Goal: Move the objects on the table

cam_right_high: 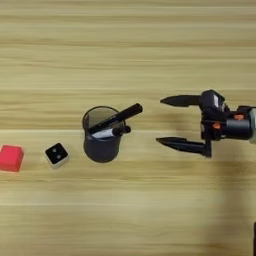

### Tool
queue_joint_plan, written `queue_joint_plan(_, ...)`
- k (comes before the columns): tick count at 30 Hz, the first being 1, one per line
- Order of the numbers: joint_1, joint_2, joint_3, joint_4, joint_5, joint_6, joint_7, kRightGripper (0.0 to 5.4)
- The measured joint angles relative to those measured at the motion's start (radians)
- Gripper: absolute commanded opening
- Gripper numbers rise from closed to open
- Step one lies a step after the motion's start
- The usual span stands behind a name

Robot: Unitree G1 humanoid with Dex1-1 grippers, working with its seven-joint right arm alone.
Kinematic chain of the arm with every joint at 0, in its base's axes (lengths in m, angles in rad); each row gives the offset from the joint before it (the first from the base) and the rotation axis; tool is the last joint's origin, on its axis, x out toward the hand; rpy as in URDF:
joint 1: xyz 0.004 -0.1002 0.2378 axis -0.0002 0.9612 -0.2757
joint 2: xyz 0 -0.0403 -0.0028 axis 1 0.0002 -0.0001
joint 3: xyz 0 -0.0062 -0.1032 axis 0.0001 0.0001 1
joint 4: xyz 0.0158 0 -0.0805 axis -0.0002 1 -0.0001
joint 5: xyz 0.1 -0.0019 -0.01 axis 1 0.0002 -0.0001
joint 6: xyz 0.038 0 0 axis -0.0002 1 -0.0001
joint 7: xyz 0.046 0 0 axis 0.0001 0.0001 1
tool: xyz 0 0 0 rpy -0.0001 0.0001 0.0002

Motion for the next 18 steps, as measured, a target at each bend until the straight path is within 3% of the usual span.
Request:
queue_joint_plan(8, 0.000, 0.049, 0.033, 0.021, -0.019, -0.020, -0.015, 5.38)
queue_joint_plan(18, 0.004, 0.160, 0.074, 0.032, -0.037, -0.018, -0.069, 5.38)
